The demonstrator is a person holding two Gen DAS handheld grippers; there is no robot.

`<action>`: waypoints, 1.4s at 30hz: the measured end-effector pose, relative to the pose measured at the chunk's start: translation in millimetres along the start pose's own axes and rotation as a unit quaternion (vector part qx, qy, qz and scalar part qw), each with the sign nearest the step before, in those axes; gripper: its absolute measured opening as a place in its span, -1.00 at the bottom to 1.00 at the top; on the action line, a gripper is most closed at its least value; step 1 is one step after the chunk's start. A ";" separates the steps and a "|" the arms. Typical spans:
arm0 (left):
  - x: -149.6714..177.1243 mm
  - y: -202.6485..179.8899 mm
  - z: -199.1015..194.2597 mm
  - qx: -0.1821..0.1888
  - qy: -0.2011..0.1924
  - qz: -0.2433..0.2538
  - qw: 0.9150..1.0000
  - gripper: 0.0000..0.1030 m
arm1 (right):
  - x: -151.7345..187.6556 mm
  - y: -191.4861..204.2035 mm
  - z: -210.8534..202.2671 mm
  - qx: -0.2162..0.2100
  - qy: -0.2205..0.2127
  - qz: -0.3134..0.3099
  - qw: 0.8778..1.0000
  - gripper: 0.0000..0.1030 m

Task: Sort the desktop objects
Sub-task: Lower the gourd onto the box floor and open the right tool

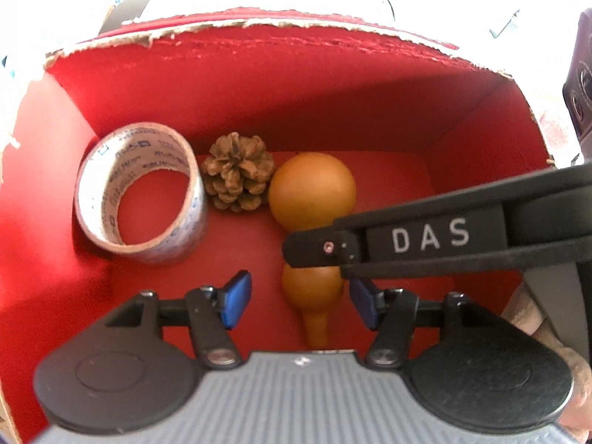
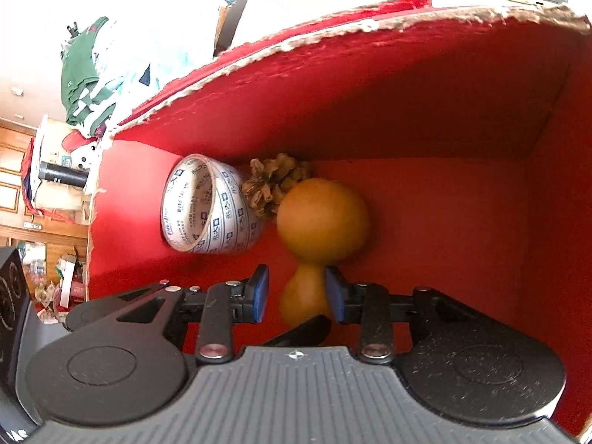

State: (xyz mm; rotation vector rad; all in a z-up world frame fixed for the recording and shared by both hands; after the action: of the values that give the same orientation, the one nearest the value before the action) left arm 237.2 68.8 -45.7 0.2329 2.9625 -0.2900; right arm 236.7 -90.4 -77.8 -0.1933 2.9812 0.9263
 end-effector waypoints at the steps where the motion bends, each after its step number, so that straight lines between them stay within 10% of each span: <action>1: 0.0 -0.5 -0.2 -0.004 -0.001 0.001 1.000 0.17 | -0.6 -3.2 0.2 -0.002 0.000 0.007 1.000 -0.27; 42: 3.1 23.7 -32.9 -0.007 -0.031 -0.023 0.999 0.24 | -12.3 13.1 -17.8 0.018 -0.049 0.008 0.999 -0.17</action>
State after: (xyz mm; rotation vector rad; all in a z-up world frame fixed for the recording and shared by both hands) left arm 233.6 98.9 -18.6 0.1503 2.9100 -0.2765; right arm 247.7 -88.5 -55.1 -0.1204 2.9115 0.8554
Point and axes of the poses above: each gripper's, at about its wrist camera, not at the fingertips, and z roughly the way its jaws point, y to its left, x to its underside, the point moved 3 cm from there along z, roughly the way its jaws point, and after that the axes turned 8 degrees about y, right-handed, at the moved point
